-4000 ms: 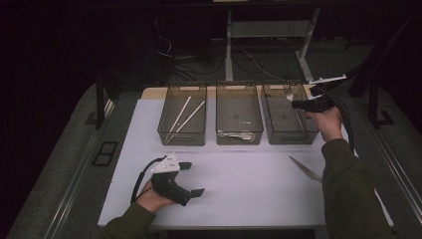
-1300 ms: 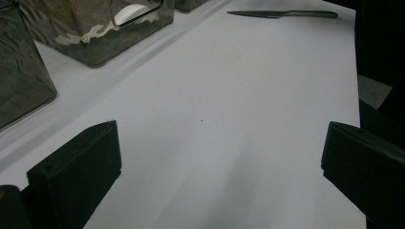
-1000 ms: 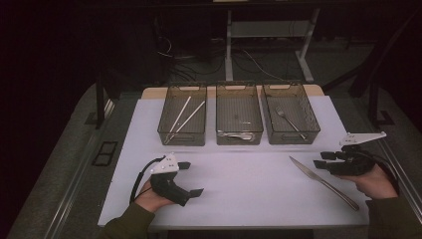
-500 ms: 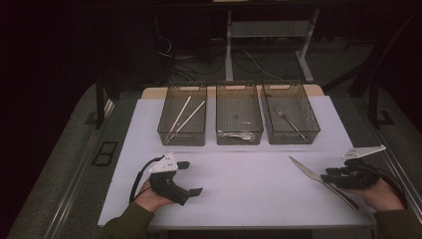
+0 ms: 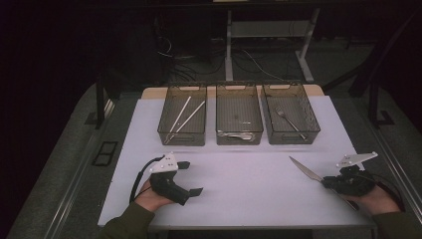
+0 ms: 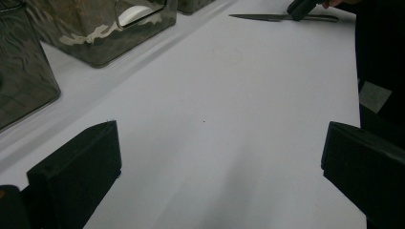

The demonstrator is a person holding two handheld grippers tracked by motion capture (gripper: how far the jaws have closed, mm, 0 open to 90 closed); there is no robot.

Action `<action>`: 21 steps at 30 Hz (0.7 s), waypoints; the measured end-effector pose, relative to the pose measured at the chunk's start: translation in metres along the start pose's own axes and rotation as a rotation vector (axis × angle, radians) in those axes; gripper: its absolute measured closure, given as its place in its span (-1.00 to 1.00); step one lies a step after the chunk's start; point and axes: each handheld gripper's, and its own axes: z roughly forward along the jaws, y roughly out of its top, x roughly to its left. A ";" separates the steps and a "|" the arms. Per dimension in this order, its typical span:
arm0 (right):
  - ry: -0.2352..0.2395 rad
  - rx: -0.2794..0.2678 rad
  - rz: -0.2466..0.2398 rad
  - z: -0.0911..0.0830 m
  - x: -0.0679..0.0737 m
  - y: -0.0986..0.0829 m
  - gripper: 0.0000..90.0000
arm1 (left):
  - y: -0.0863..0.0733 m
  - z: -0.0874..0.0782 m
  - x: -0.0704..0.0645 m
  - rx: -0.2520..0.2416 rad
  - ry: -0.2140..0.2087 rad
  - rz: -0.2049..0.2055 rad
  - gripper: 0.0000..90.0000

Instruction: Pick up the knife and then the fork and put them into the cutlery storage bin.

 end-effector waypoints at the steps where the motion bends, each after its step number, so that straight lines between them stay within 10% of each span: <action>1: 0.002 -0.005 0.000 0.000 0.000 -0.001 0.76 | 0.000 0.001 -0.001 -0.002 0.001 -0.002 -1.00; 21: 0.055 -0.070 0.045 -0.006 -0.002 0.007 0.77 | 0.001 0.000 -0.001 0.002 0.002 0.004 -1.00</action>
